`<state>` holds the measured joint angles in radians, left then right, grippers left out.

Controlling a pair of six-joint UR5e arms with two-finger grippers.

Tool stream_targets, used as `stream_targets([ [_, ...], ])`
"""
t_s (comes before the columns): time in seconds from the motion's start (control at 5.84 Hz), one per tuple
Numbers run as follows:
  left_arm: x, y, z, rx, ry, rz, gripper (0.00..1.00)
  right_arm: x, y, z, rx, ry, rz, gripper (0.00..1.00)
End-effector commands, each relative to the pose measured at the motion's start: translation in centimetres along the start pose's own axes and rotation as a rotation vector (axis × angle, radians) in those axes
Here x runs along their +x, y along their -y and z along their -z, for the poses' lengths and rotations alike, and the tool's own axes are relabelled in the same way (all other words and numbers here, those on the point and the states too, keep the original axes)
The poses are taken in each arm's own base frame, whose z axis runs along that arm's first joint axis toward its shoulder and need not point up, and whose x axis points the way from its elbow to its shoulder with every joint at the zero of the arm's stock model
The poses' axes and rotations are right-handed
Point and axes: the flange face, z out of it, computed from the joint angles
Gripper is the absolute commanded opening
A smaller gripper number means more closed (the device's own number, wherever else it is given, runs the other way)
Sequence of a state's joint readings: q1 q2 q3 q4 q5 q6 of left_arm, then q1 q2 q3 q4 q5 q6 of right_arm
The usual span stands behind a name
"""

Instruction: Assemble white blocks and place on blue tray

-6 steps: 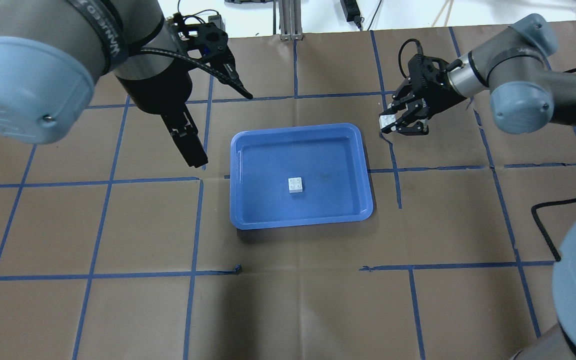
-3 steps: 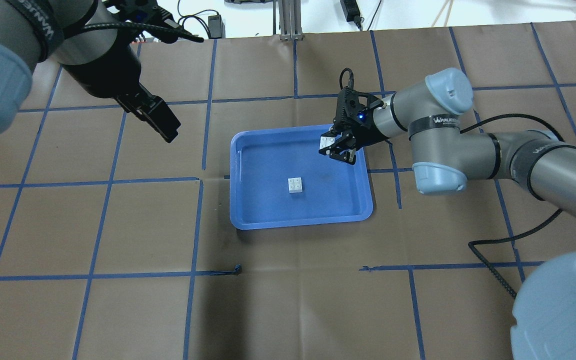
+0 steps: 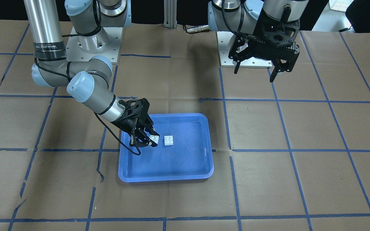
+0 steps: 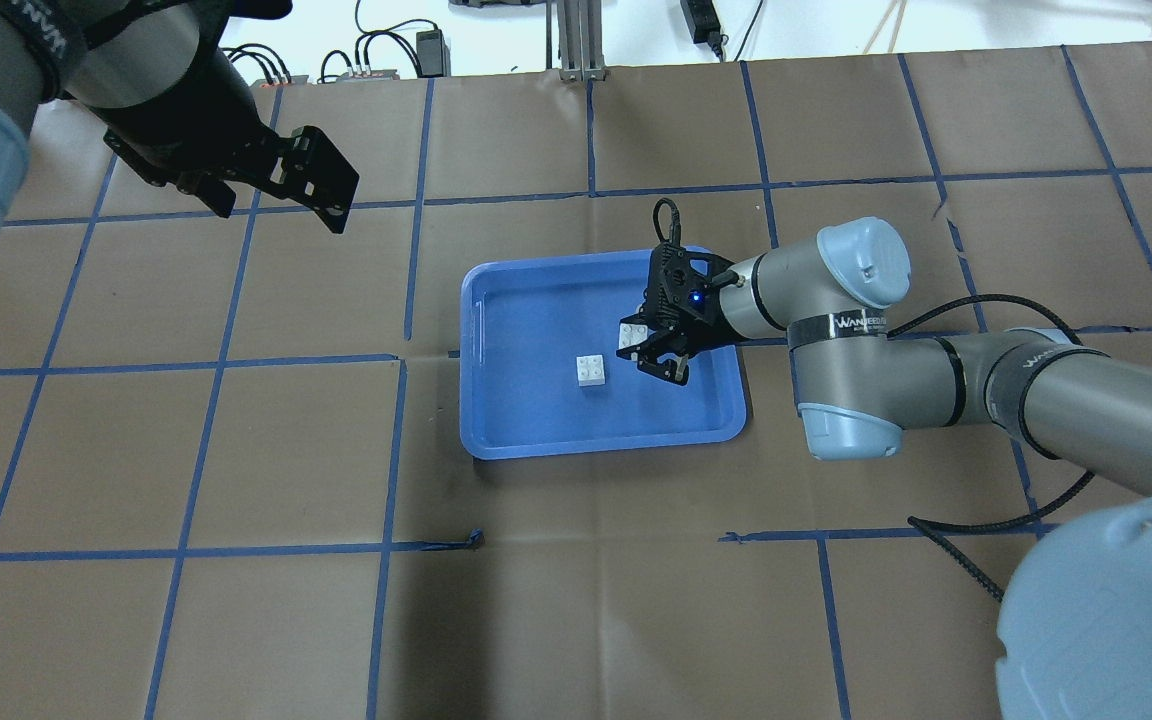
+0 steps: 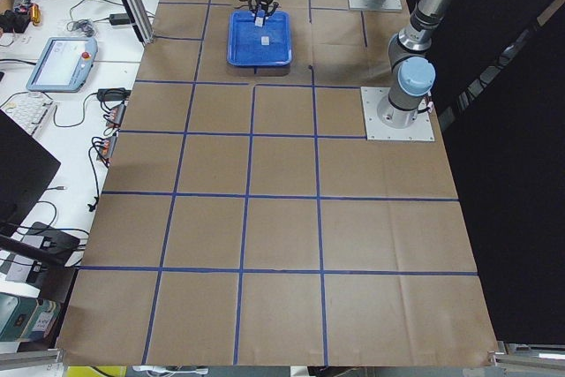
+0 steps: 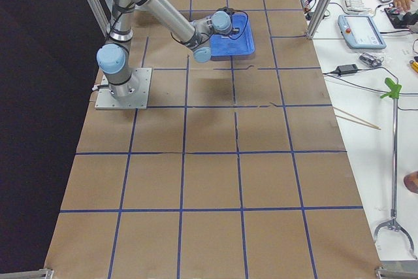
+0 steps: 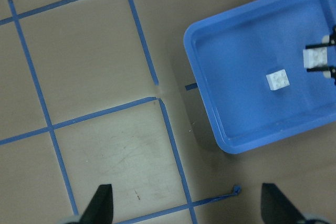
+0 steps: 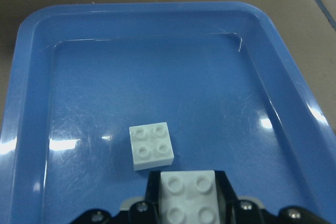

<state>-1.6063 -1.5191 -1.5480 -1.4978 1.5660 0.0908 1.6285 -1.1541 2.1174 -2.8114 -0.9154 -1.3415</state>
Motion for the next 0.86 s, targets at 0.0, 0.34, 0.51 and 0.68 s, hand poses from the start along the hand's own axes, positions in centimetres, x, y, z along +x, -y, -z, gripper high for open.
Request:
stream_targets([
  [0.0, 0.0, -0.6, 1.3, -0.009, 0.008, 0.134, 0.99, -0.6, -1.6, -2.2, -0.004, 0.032, 0.035, 0.22],
  [0.34, -0.1, -1.3, 0.6, -0.017, 0.002, 0.136, 0.99, -1.2, -1.5, -3.5, -0.004, 0.058, 0.074, 0.21],
  [0.51, -0.2, -1.3, 0.2, -0.036, 0.006, 0.137, 0.99, -1.8, -0.8, -4.4, 0.000, 0.071, 0.093, 0.21],
  [0.68, -0.3, -1.3, 0.2, -0.037, 0.008, 0.134, 0.99, -1.8, -0.8, -4.4, -0.001, 0.068, 0.092, 0.21],
])
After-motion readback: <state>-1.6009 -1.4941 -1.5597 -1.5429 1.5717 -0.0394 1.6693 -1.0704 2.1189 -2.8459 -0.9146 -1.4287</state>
